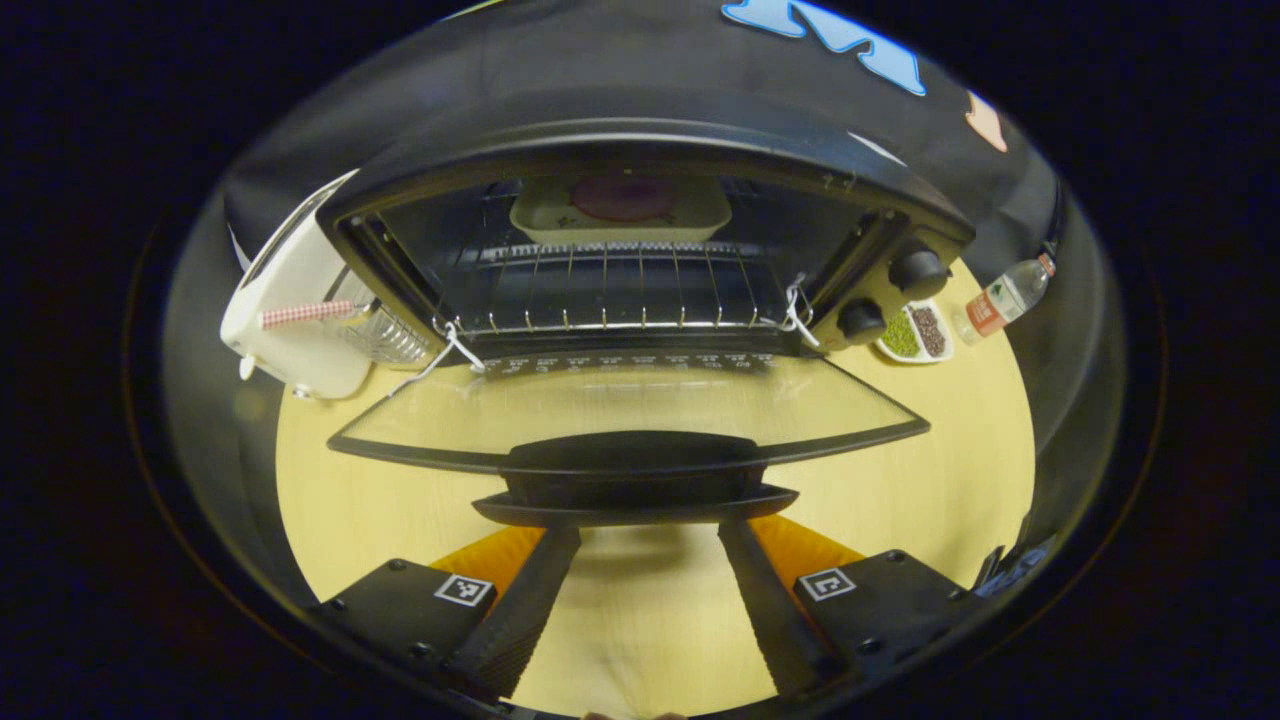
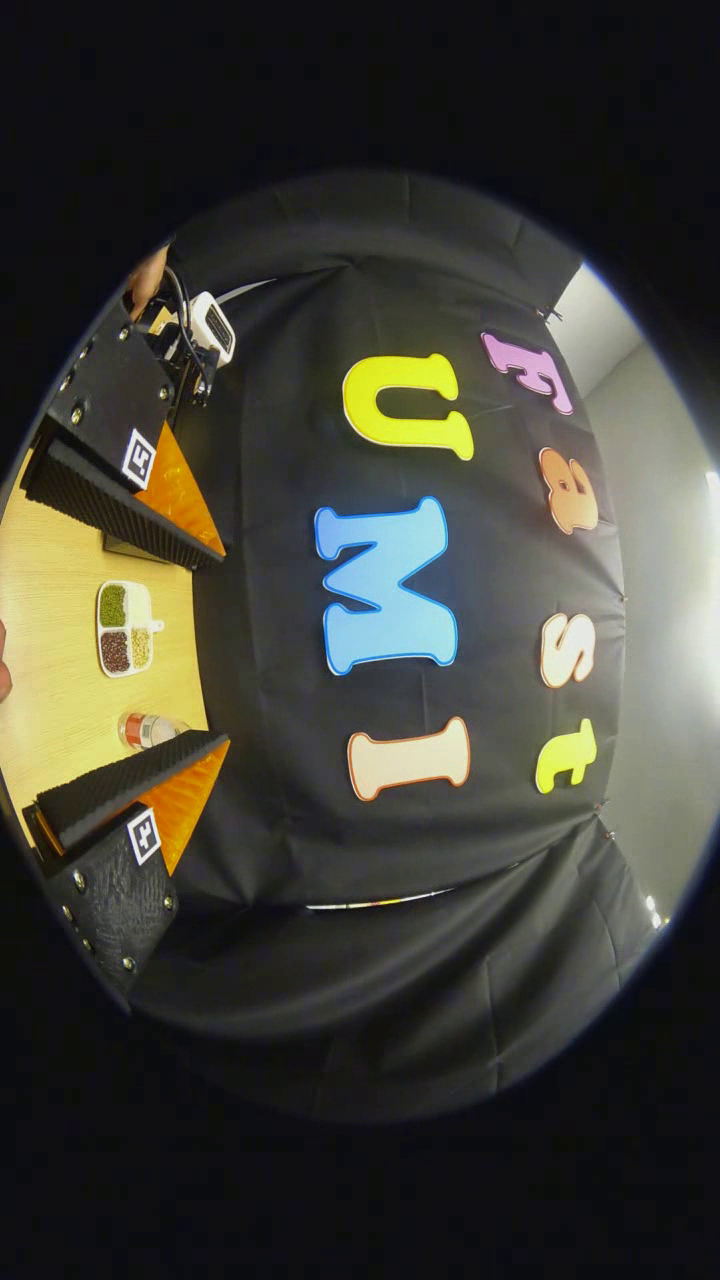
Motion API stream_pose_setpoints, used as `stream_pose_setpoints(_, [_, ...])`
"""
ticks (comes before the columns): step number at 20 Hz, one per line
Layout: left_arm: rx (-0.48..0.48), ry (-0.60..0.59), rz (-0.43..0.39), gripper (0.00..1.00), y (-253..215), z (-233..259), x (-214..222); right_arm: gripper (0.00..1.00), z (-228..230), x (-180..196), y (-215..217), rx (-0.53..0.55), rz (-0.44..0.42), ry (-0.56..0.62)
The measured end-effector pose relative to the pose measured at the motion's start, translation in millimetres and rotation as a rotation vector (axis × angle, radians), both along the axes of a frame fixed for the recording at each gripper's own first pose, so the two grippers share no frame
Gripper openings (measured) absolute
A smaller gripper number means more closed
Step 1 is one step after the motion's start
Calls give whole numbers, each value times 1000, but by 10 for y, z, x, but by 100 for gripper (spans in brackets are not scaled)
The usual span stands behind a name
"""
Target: Open the electric oven with the left hand, put the food in, and close the electric oven.
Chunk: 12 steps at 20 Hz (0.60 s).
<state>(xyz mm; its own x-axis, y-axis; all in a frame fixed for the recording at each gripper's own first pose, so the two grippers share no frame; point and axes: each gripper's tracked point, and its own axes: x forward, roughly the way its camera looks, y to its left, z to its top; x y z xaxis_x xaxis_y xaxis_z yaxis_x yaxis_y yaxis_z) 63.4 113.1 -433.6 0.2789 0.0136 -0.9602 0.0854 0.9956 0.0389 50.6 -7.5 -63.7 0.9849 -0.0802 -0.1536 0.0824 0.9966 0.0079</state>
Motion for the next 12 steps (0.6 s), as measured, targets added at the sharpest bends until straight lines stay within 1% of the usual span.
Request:
stream_pose_setpoints(3, [27,-44,-16,95,8,103,140,100,-36,-25,-75,6,-20,10])
stream_pose_setpoints(7, [66,-134,-23,95,23,260,365,100,-87,-21,-62,12,-16,26])
stream_pose_setpoints(9, [66,-223,-17,99,-22,437,514,100,-90,8,-29,8,6,37])
stream_pose_setpoints(10, [56,-279,-30,92,-114,565,591,100,-86,4,-3,5,22,41])
stream_pose_setpoints(11, [57,-344,-49,95,-183,739,648,100,-60,12,11,4,37,38])
stream_pose_setpoints(12, [65,-426,-71,95,-239,936,707,100,-31,22,2,1,48,27])
